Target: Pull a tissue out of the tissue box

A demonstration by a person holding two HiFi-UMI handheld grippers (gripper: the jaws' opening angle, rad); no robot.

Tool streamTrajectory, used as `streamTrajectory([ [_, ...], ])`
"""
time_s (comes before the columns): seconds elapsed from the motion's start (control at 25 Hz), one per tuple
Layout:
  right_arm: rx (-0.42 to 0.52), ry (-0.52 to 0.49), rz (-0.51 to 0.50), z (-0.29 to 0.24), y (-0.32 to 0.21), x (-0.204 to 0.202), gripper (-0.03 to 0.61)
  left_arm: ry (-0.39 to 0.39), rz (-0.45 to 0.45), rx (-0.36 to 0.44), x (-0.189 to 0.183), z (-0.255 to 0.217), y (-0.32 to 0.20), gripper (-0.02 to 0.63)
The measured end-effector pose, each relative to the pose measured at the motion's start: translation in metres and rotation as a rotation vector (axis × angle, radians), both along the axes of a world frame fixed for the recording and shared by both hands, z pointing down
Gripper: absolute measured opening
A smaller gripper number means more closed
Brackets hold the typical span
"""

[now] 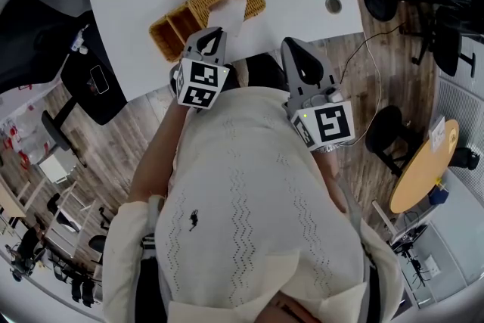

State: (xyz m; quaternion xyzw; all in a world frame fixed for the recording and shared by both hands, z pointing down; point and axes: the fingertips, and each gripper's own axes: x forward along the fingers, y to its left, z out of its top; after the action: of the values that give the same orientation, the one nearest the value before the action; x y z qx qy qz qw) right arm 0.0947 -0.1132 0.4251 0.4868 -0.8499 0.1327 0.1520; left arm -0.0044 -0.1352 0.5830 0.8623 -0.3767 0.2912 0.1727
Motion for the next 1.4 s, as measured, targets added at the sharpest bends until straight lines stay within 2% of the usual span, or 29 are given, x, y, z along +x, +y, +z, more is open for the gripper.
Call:
streamTrajectory([
  [1.4, 0.015, 0.011, -0.033, -0.001, 0.026, -0.017, 0.0, 0.059, -0.092, 0.015, -0.024, -0.013, 0.021, 0.012],
])
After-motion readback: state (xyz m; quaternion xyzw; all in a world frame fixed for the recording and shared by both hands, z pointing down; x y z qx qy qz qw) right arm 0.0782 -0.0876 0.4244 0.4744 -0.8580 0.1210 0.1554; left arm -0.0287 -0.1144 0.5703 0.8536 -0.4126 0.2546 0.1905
